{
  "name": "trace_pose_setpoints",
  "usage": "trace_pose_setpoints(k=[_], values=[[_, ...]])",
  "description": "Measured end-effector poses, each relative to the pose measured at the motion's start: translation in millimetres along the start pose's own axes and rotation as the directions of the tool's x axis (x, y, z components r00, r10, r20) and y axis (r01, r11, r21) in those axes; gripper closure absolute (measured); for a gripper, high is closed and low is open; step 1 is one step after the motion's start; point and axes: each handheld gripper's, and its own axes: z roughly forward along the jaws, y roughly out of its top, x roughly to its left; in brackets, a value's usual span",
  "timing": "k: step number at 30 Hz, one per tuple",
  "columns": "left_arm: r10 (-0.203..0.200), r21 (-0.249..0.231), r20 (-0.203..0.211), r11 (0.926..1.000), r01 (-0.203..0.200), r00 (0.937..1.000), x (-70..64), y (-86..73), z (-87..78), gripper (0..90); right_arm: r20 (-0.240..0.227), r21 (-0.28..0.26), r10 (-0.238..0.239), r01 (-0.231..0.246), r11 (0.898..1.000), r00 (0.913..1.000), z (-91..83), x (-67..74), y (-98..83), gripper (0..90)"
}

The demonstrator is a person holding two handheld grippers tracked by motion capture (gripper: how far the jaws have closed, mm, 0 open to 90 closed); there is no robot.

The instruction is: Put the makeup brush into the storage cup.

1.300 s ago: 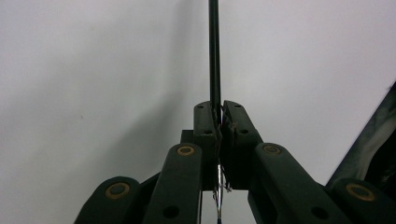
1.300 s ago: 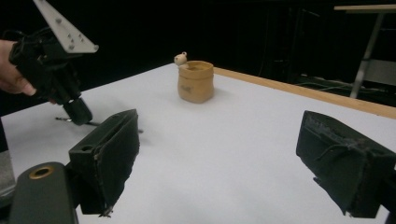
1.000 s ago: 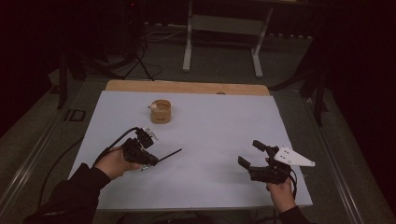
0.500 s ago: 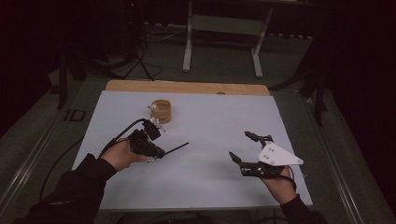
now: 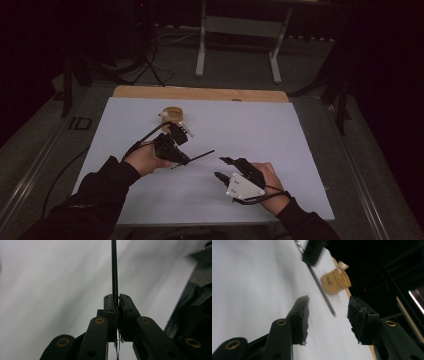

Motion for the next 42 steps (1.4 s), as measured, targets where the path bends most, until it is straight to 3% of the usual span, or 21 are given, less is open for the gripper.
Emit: trace_pose_setpoints(k=[1, 2, 3, 4, 7, 8, 13, 14, 17, 23, 27, 28, 30, 31, 34, 35, 36, 38, 40, 41, 42], values=[[0.004, -0.005, 0.007, 1.0, -0.004, 1.0, -3.2, 4.2, 1.8, 85.5, 0.0, 0.0, 0.0, 0.0, 1.0, 1.0, 0.0, 0.0, 0.0, 53.0], [0.013, -0.005, 0.016, 0.9999, -0.013, 0.9998, -6.3, 6.8, 3.0, 85.5, 0.012, 0.045, -0.127, 0.126, 0.991, 0.9919, 15.6, 10.1, 7.4, 59.3], [0.013, -0.005, 0.016, 0.9999, -0.013, 0.9998, -6.3, 6.8, 3.0, 85.5, 0.012, 0.045, -0.127, 0.126, 0.991, 0.9919, 15.6, 10.1, 7.4, 59.3], [0.022, 0.0, 0.013, 0.9998, -0.022, 0.9997, -9.1, 9.0, 3.2, 85.5, 0.015, 0.066, -0.177, 0.176, 0.982, 0.984, 24.0, 15.2, 9.1, 60.2], [0.025, -0.003, 0.011, 0.9997, -0.025, 0.9996, -10.7, 10.4, 3.2, 85.5, 0.012, 0.079, -0.189, 0.188, 0.979, 0.9818, 27.6, 17.1, 9.5, 60.9], [0.028, -0.003, 0.014, 0.9996, -0.028, 0.9995, -11.7, 11.1, 3.2, 85.5, 0.027, 0.091, -0.234, 0.23, 0.969, 0.972, 34.3, 18.7, 9.0, 61.7], [0.036, -0.021, 0.013, 0.9991, -0.036, 0.9993, -16.1, 12.6, 2.7, 85.5, 0.039, 0.118, -0.3, 0.294, 0.949, 0.9531, 43.6, 20.8, 12.5, 65.6], [0.033, -0.028, 0.006, 0.9991, -0.033, 0.9994, -17.1, 12.8, 2.6, 85.5, 0.05, 0.129, -0.328, 0.319, 0.939, 0.9435, 45.2, 20.7, 13.2, 65.7], [0.041, -0.028, 0.008, 0.9988, -0.04, 0.9991, -18.5, 14.0, 3.2, 85.6, 0.058, 0.138, -0.317, 0.307, 0.942, 0.9466, 48.9, 17.9, 13.6, 66.8], [0.041, -0.027, 0.005, 0.9988, -0.041, 0.9991, -19.8, 15.7, 5.2, 85.5, 0.057, 0.146, -0.347, 0.336, 0.931, 0.9363, 52.5, 18.2, 14.9, 84.4], [0.036, -0.027, 0.027, 0.999, -0.036, 0.999, -17.1, 15.3, 6.2, 85.2, 0.042, 0.157, -0.361, 0.351, 0.923, 0.9316, 52.6, 18.2, 15.6, 85.6], [0.024, -0.05, 0.031, 0.9985, -0.023, 0.9992, -16.0, 14.7, 5.6, 84.7, 0.044, 0.165, -0.36, 0.349, 0.923, 0.9318, 52.2, 16.7, 16.0, 85.7], [0.04, -0.077, 0.027, 0.9963, -0.038, 0.9989, -16.4, 14.0, 2.8, 83.7, 0.044, 0.163, -0.357, 0.346, 0.924, 0.9329, 51.7, 15.2, 15.8, 85.7], [0.047, -0.11, 0.031, 0.993, -0.044, 0.9984, -17.3, 13.7, -0.1, 78.2, 0.043, 0.16, -0.347, 0.337, 0.928, 0.9367, 50.9, 13.3, 15.7, 85.7], [0.045, -0.194, 0.021, 0.9802, -0.04, 0.9988, -18.8, 12.9, -13.4, 77.8, 0.051, 0.159, -0.3, 0.289, 0.944, 0.9524, 49.3, 8.0, 14.3, 85.8], [0.051, -0.225, 0.022, 0.9733, -0.045, 0.9984, -18.7, 12.2, -19.0, 77.1, 0.041, 0.154, -0.259, 0.25, 0.956, 0.9649, 49.1, 6.6, 13.1, 85.8], [0.044, -0.245, 0.006, 0.9686, -0.041, 0.999, -18.5, 11.7, -24.2, 74.9, 0.036, 0.153, -0.237, 0.229, 0.961, 0.9708, 49.3, 5.6, 11.6, 85.8], [0.038, -0.316, -0.004, 0.9479, -0.038, 0.9993, -17.5, 9.2, -34.9, 70.4, 0.026, 0.168, -0.188, 0.181, 0.969, 0.9818, 49.0, 2.4, 6.2, 85.8], [0.025, -0.363, -0.044, 0.9308, -0.039, 0.9987, -15.9, 5.8, -45.1, 68.7, 0.031, 0.165, -0.165, 0.158, 0.973, 0.9857, 48.7, 0.5, 3.7, 85.8], [0.027, -0.404, -0.054, 0.9135, -0.046, 0.9982, -15.6, 3.0, -50.1, 66.5, 0.034, 0.17, -0.166, 0.158, 0.973, 0.9856, 48.1, -1.2, 2.1, 85.8], [0.027, -0.404, -0.054, 0.9135, -0.046, 0.9982, -15.6, 3.0, -50.1, 64.1, 0.034, 0.17, -0.166, 0.158, 0.973, 0.9856, 48.1, -1.2, 2.1, 85.8]])
